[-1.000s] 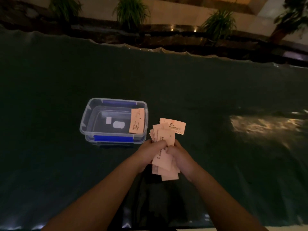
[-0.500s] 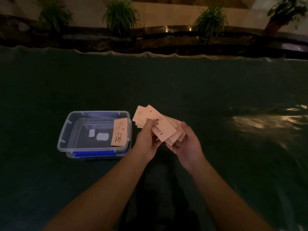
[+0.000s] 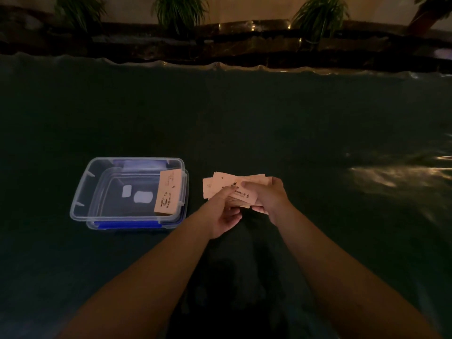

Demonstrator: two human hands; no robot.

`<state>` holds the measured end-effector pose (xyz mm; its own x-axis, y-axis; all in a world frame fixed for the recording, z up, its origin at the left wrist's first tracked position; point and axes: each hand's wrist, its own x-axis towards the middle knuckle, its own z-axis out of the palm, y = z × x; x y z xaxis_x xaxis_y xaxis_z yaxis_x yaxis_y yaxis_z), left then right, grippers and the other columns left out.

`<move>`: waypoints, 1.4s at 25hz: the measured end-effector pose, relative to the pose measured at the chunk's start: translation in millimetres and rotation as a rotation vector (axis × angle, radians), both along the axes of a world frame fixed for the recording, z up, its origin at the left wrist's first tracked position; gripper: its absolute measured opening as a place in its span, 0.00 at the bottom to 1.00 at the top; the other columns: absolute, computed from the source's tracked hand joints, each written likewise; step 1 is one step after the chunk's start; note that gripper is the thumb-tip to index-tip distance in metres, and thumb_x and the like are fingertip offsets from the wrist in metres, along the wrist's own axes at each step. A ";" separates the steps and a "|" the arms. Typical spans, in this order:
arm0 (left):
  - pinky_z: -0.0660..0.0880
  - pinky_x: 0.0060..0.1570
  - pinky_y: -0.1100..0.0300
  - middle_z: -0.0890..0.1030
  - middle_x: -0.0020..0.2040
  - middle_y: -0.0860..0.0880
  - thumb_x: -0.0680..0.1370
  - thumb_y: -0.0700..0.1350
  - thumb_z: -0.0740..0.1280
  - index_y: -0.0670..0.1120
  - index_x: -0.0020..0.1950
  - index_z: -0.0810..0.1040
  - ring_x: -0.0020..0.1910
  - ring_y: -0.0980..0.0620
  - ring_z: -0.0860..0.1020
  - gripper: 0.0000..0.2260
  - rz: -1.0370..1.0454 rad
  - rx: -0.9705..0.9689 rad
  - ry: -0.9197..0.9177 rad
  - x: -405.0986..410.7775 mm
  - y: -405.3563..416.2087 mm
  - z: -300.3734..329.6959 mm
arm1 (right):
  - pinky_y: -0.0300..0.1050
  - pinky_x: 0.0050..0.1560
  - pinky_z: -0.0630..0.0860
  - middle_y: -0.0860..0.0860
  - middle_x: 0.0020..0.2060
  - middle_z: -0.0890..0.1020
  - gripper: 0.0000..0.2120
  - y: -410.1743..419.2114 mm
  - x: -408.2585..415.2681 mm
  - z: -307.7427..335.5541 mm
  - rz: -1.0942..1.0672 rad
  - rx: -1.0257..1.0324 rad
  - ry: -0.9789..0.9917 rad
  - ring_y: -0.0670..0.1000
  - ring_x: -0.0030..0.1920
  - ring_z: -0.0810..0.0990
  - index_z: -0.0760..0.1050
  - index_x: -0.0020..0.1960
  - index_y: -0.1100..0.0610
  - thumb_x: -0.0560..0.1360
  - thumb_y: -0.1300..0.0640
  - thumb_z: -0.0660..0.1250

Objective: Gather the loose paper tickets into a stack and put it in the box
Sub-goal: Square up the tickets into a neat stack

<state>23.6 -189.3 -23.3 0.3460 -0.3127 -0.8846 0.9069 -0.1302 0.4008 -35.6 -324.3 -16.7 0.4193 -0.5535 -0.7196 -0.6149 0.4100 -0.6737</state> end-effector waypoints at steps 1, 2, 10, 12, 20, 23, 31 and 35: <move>0.82 0.58 0.47 0.79 0.60 0.41 0.73 0.56 0.78 0.45 0.64 0.75 0.57 0.44 0.81 0.26 -0.075 0.063 -0.005 2.7 4.5 -4.0 | 0.53 0.51 0.84 0.52 0.62 0.81 0.42 -2.1 0.4 -4.4 0.018 -0.019 0.018 0.54 0.58 0.82 0.63 0.78 0.49 0.71 0.53 0.82; 0.82 0.57 0.47 0.79 0.59 0.42 0.72 0.60 0.77 0.45 0.65 0.74 0.56 0.44 0.81 0.29 -0.151 0.143 -0.034 5.4 9.6 -6.8 | 0.53 0.52 0.83 0.53 0.63 0.81 0.42 -4.1 0.6 -8.3 0.030 -0.028 0.029 0.55 0.60 0.81 0.64 0.78 0.49 0.71 0.52 0.82; 0.75 0.50 0.51 0.82 0.57 0.51 0.65 0.71 0.72 0.51 0.72 0.73 0.55 0.49 0.80 0.40 -0.356 0.428 -0.423 27.4 4.4 -21.4 | 0.52 0.54 0.82 0.52 0.57 0.83 0.36 -15.0 -1.1 -25.0 0.068 0.012 0.073 0.52 0.54 0.83 0.68 0.76 0.52 0.73 0.49 0.80; 0.73 0.43 0.55 0.83 0.54 0.52 0.67 0.70 0.71 0.52 0.69 0.76 0.52 0.52 0.81 0.35 -0.406 0.410 -0.444 30.0 -3.6 -26.6 | 0.53 0.56 0.83 0.52 0.55 0.83 0.34 -15.7 -0.6 -29.0 0.058 0.026 0.069 0.52 0.54 0.83 0.69 0.76 0.51 0.75 0.49 0.78; 0.75 0.47 0.53 0.81 0.55 0.47 0.73 0.62 0.68 0.49 0.72 0.70 0.51 0.48 0.80 0.31 -0.353 0.445 -0.390 36.8 -11.4 -22.7 | 0.53 0.57 0.84 0.55 0.56 0.84 0.26 0.0 5.5 -28.7 0.065 0.085 0.002 0.55 0.55 0.85 0.66 0.75 0.51 0.80 0.50 0.69; 0.74 0.53 0.50 0.77 0.60 0.46 0.73 0.60 0.72 0.47 0.77 0.63 0.54 0.47 0.77 0.37 -0.311 0.399 -0.371 34.3 -4.4 -22.1 | 0.51 0.51 0.83 0.56 0.56 0.85 0.24 2.7 1.7 -32.6 0.070 0.069 -0.018 0.55 0.54 0.86 0.69 0.73 0.53 0.79 0.51 0.69; 0.79 0.44 0.53 0.84 0.54 0.45 0.74 0.46 0.78 0.51 0.78 0.61 0.50 0.47 0.84 0.37 -0.194 0.141 -0.301 17.9 14.6 -10.0 | 0.61 0.67 0.80 0.57 0.59 0.87 0.18 14.3 -26.0 -34.5 0.043 0.177 -0.055 0.59 0.60 0.86 0.81 0.64 0.54 0.76 0.50 0.69; 0.82 0.44 0.53 0.85 0.57 0.44 0.75 0.43 0.77 0.51 0.77 0.65 0.51 0.46 0.86 0.34 -0.302 0.055 -0.290 10.3 34.2 -4.3 | 0.61 0.63 0.82 0.57 0.64 0.84 0.24 22.7 -61.9 -41.3 -0.010 0.279 -0.206 0.59 0.62 0.84 0.67 0.72 0.48 0.80 0.55 0.70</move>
